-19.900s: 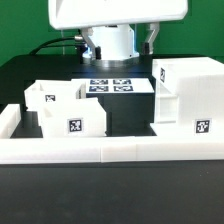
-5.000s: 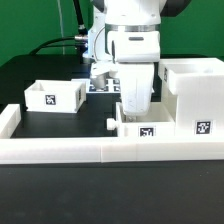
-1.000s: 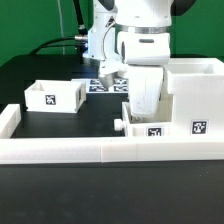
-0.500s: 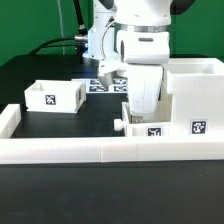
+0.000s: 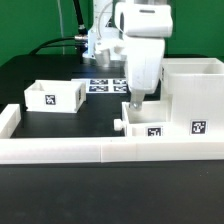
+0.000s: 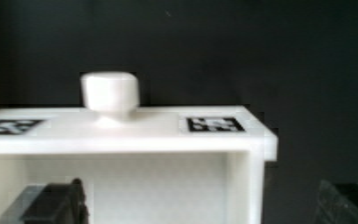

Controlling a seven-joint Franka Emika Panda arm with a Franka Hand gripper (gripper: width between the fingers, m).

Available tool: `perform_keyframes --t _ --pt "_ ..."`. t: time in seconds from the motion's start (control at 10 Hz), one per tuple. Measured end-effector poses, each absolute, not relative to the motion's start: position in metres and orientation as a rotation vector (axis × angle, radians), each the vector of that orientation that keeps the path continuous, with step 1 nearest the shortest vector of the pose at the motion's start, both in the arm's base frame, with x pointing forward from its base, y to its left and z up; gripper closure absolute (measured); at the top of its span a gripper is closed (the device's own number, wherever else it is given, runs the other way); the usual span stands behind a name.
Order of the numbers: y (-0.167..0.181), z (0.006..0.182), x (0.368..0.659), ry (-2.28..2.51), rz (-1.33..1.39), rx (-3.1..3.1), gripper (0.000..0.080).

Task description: Assemble drawer

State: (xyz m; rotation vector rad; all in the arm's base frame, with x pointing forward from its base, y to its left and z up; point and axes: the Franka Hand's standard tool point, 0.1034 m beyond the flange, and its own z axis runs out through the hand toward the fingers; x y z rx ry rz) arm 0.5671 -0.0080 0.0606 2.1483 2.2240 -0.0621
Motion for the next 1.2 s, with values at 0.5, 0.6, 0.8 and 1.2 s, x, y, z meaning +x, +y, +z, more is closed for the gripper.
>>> perform_keyframes --t 0.5,0.6,0.8,1.2 --pt "-0.048 0.058 0.569 2.283 -0.074 2.099 0.015" --pt "-0.054 0.058 0.568 2.307 -0.065 2.087 0.015" --pt "-0.073 0.055 0.568 2.348 -0.004 2.128 0.015" --pt "-0.082 0.048 0.588 2.382 0.114 2.246 0.015"
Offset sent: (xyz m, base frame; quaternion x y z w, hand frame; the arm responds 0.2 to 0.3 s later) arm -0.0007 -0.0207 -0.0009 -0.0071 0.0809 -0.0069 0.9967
